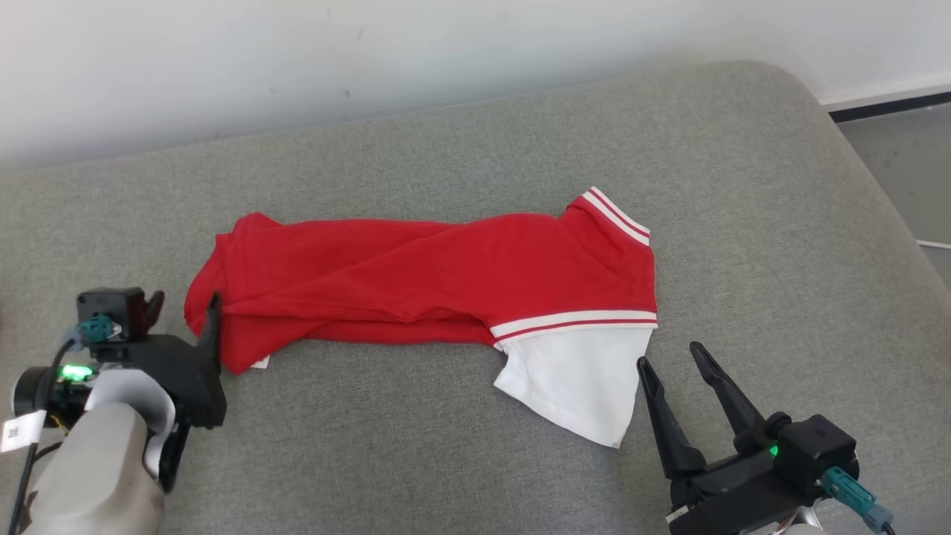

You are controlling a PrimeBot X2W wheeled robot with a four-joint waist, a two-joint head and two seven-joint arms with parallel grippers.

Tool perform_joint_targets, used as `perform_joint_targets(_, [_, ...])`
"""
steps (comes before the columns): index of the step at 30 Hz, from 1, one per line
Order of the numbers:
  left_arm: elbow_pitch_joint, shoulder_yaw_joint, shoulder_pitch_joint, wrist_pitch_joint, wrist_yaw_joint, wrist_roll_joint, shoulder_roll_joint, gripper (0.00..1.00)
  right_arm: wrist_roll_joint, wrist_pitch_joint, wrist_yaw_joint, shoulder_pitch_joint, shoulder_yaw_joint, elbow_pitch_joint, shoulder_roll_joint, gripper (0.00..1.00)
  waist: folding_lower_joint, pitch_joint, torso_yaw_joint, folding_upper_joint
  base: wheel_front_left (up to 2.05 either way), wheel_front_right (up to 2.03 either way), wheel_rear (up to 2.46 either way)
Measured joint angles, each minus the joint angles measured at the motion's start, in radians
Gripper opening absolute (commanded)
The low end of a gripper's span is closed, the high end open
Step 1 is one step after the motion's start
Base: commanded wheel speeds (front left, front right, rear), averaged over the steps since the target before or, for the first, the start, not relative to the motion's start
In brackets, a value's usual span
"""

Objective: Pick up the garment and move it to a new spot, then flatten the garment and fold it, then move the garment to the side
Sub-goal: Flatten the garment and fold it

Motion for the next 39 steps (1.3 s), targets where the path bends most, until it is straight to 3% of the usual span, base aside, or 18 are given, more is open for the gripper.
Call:
perform_joint_targets(20, [-0.036,-0.067,0.048,0.115,-0.016,0.008,0.040,1.00,0.011,-0.009,0.000,-0.010,0.003,0.011,0.004,1.00,0.0000,0.023,-0.034,0.0000,0.00,0.00,0.00])
perform_joint_targets(22, [-0.042,-0.068,0.054,0.117,-0.012,0.004,0.037,0.77,0.011,-0.009,0.000,-0.010,0.003,0.012,0.005,1.00,0.0000,0.021,-0.031,0.0000,0.00,0.00,0.00])
perform_joint_targets(24, [-0.047,-0.069,0.057,0.117,-0.012,0.004,0.038,0.39,0.011,-0.009,0.000,-0.010,0.006,0.014,0.006,1.00,0.0000,0.017,-0.029,0.0000,0.00,0.00,0.00])
perform_joint_targets(25, [-0.048,-0.070,0.059,0.117,-0.012,0.002,0.038,0.31,0.011,-0.009,0.000,-0.010,0.010,0.014,0.007,1.00,0.0000,0.015,-0.028,0.0000,0.00,0.00,0.00])
perform_joint_targets(27, [-0.052,-0.072,0.066,0.115,-0.012,0.001,0.039,0.00,0.011,-0.009,0.000,-0.010,0.014,0.015,0.007,1.00,0.0000,0.012,-0.027,0.0000,0.00,0.00,0.00])
perform_joint_targets(39, [-0.065,-0.072,0.076,0.109,0.017,-0.006,0.051,0.00,0.030,-0.010,0.000,-0.012,0.019,0.010,-0.012,1.00,0.0001,0.017,-0.048,0.0000,0.00,0.00,0.00])
